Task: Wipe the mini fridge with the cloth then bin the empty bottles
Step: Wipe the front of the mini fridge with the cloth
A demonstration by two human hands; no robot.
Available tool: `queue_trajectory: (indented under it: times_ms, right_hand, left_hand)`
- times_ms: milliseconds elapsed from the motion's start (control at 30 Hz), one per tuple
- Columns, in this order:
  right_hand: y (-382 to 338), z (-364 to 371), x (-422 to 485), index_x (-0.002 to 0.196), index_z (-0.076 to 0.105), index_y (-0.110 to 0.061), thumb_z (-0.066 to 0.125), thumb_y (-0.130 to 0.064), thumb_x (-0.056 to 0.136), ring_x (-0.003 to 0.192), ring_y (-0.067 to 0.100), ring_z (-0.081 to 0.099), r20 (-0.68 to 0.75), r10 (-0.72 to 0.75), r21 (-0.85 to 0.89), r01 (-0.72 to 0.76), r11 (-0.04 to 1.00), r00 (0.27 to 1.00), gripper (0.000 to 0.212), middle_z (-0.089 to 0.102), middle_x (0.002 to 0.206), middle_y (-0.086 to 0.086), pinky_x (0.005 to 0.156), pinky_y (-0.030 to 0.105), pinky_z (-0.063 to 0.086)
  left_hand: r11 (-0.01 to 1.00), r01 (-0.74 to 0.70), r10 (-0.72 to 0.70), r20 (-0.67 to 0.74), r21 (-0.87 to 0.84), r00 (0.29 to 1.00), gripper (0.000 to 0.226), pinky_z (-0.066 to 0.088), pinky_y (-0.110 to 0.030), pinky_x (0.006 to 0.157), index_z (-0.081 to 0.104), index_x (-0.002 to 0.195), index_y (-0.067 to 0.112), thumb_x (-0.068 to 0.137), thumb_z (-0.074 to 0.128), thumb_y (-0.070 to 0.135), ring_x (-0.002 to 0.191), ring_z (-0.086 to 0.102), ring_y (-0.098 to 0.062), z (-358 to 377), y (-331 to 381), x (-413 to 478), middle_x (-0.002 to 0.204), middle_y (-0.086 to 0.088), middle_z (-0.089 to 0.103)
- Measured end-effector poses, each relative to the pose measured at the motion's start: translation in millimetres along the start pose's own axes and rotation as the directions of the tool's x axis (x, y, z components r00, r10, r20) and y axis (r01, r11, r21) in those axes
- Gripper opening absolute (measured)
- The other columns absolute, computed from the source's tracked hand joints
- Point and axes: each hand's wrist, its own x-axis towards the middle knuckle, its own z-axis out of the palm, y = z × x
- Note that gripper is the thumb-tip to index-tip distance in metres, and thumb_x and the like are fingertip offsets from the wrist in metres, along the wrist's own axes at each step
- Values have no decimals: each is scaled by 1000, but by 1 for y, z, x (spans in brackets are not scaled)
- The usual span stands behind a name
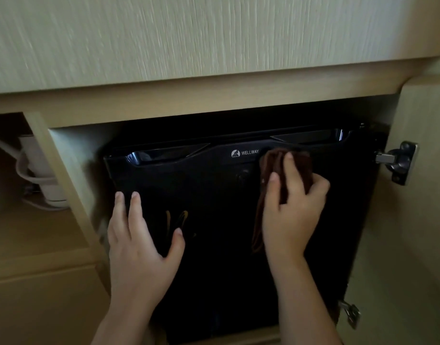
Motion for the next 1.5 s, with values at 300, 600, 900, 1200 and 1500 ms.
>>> queue_trajectory:
  times_ms: [300, 600, 900, 1200, 1500]
  right_hand:
    - [10, -2, -2, 120, 59, -14, 65, -15, 80, 92, 31, 54, 20, -60, 81, 58, 995, 998, 40, 50, 103, 21, 86, 31, 43]
    - [28, -16, 23, 123, 57, -13, 68, -24, 79, 100, 37, 50, -41, 63, 12, -63, 998, 997, 46, 47, 112, 26, 91, 36, 42]
    - [41, -23, 33, 125, 54, -16, 66, -16, 81, 104, 32, 49, -4, 45, 69, -45, 997, 999, 46, 44, 115, 21, 96, 23, 34]
    - [28, -15, 22, 124, 56, -15, 66, -29, 79, 98, 35, 50, -2, 54, 55, -54, 997, 999, 48, 45, 110, 23, 92, 31, 38]
    - [47, -26, 39, 120, 58, -13, 63, -21, 83, 95, 24, 51, -54, 44, 116, -37, 993, 998, 38, 48, 105, 21, 90, 19, 36]
  left_hand:
    - [996, 92, -92, 41, 3, 995, 100, 24, -47, 108, 7, 146, 20, 71, 70, 41, 140, 9, -21, -2, -9, -2, 155, 1, 2]
    - [994, 98, -100, 68, 41, 993, 107, 20, -46, 108, 1, 146, 27, 67, 69, 50, 141, 4, -21, -3, -6, -2, 155, 4, -6]
    - [995, 97, -98, 64, 28, 993, 103, 24, -47, 107, 6, 146, 28, 67, 69, 50, 140, 9, -20, -3, -10, -4, 155, 9, -3]
    - [996, 92, -91, 20, -23, 996, 103, 25, -45, 105, 12, 145, 28, 62, 68, 53, 140, 12, -18, 2, -12, -3, 155, 9, 2]
    - [996, 79, -79, -4, -35, 997, 104, 27, -47, 104, 15, 145, 27, 56, 59, 59, 139, 13, -20, 2, -15, -2, 155, 6, 5]
